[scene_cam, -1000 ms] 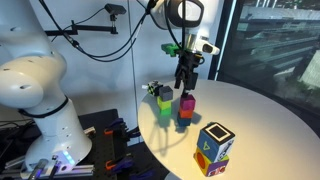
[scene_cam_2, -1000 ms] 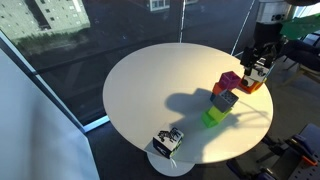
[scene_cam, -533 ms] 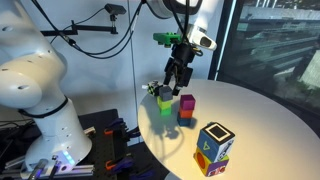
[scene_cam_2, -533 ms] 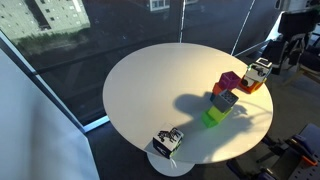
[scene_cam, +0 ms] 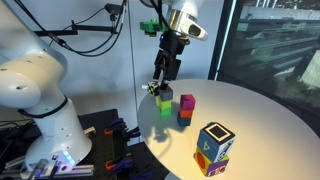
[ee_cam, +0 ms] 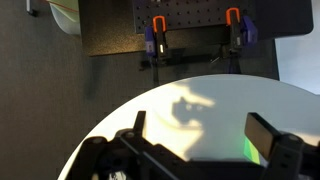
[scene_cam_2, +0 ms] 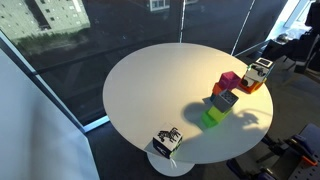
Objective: Pick up the pink block and put it on the orange block
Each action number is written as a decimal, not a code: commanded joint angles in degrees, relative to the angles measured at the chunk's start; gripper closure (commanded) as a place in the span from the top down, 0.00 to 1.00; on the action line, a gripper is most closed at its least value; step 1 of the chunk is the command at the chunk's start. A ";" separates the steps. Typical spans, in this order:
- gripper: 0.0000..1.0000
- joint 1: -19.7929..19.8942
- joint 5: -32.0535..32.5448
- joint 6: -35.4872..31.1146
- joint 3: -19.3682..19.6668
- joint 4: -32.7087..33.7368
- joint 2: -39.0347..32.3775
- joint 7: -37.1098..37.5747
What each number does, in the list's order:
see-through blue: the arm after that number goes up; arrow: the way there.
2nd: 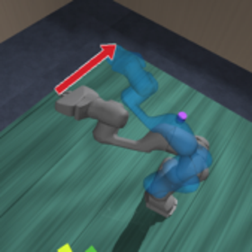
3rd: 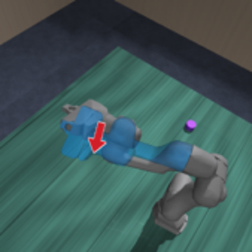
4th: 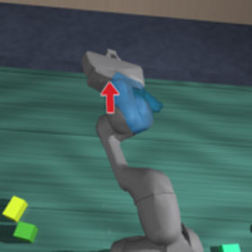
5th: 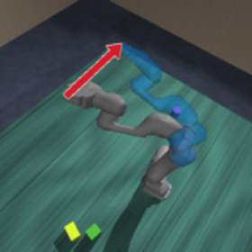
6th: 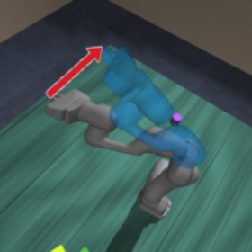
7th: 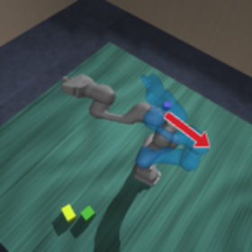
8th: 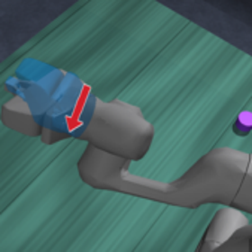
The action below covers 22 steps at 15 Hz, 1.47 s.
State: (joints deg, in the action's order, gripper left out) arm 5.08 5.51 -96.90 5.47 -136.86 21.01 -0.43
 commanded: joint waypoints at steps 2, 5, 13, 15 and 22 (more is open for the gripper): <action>1.00 1.12 -0.88 -0.09 0.64 -3.72 7.51 0.63; 1.00 1.75 -0.71 -1.11 0.89 -5.47 10.90 0.75; 1.00 2.59 -0.58 -6.28 1.50 -9.85 17.79 0.47; 1.00 2.73 -0.48 -7.24 1.56 -10.50 18.62 0.35; 1.00 2.55 -0.09 -7.21 1.18 -10.25 17.44 0.09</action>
State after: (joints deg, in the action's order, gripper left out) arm 7.46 5.51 -104.20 6.79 -147.21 38.50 -0.24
